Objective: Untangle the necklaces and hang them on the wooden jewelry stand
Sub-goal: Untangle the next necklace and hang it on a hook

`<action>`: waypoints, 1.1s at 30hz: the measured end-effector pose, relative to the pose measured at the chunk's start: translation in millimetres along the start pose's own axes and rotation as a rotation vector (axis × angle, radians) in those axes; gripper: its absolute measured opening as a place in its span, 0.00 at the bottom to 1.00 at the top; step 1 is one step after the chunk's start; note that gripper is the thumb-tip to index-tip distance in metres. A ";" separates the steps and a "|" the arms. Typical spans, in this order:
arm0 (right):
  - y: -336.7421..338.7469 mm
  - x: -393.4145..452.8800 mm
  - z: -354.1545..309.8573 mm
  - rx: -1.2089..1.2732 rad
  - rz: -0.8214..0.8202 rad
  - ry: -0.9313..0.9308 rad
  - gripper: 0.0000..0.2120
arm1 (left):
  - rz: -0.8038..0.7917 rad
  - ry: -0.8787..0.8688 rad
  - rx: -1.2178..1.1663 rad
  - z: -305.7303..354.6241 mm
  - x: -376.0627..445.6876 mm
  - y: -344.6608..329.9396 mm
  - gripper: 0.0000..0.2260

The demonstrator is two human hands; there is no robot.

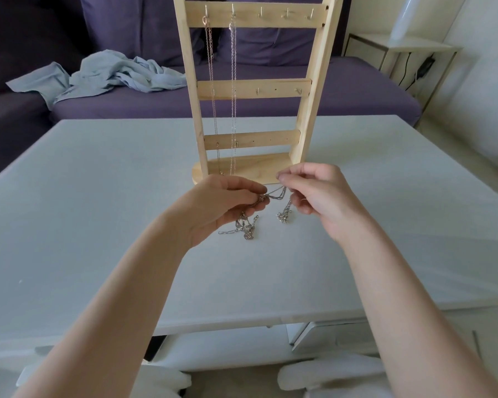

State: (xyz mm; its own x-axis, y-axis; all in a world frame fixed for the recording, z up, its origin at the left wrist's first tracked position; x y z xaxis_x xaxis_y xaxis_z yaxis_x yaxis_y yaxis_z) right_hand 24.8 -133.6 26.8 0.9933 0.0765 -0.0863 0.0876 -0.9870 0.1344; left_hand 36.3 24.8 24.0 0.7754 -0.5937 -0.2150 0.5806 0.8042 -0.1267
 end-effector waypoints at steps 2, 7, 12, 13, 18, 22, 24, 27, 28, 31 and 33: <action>-0.8 -1.6 -1.8 -0.092 0.013 0.010 0.02 | 0.003 -0.018 -0.061 1.3 -1.1 0.2 0.08; -2.2 -4.4 -15.8 -0.366 0.034 0.184 0.04 | 0.078 -0.062 -0.144 3.8 -2.9 1.4 0.08; -15.9 -3.6 -16.7 -0.427 -0.076 0.243 0.05 | 0.125 -0.104 -0.114 2.3 -2.3 3.1 0.06; -16.9 -2.8 -15.4 -0.428 -0.068 0.241 0.06 | 0.138 -0.109 -0.091 2.3 -2.5 2.9 0.06; -14.5 3.3 -9.4 -0.412 -0.042 0.225 0.07 | 0.195 -0.163 0.081 6.7 -3.8 -0.7 0.05; -15.7 3.6 -9.9 -0.392 -0.069 0.261 0.07 | 0.253 -0.206 0.200 10.0 -3.8 1.4 0.05; -16.9 2.2 -13.1 -0.382 -0.066 0.314 0.08 | 0.257 -0.220 0.167 10.3 -3.5 0.7 0.05; -17.9 0.1 -15.3 -0.382 -0.038 0.364 0.08 | 0.226 -0.221 0.056 9.5 -2.4 -1.1 0.04; -18.4 -0.3 -15.4 -0.394 -0.033 0.374 0.08 | 0.218 -0.222 0.036 9.4 -2.0 -0.9 0.04; -19.7 -1.2 -15.7 -0.485 -0.018 0.406 0.07 | 0.206 -0.219 0.071 8.8 -2.1 -0.1 0.05; -21.0 -1.2 -15.8 -0.551 -0.015 0.428 0.08 | 0.210 -0.210 0.116 8.3 -2.5 0.6 0.07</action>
State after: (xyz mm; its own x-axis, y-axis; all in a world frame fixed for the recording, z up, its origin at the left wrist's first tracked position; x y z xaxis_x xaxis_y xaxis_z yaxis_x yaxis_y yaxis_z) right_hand 23.0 -110.8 39.7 0.9239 0.2500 0.2898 0.0140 -0.7788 0.6271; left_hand 36.7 26.5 32.5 0.9086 -0.4172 -0.0189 0.4175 0.9086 0.0134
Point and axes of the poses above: each hand's wrist, its own x-axis towards the middle knuckle, its own y-axis out of the back of the hand, z = x × y, the point moved 3 cm from there along x, towards the middle knuckle, and after that the axes turned 14 degrees about -z, right-handed, at the moved point
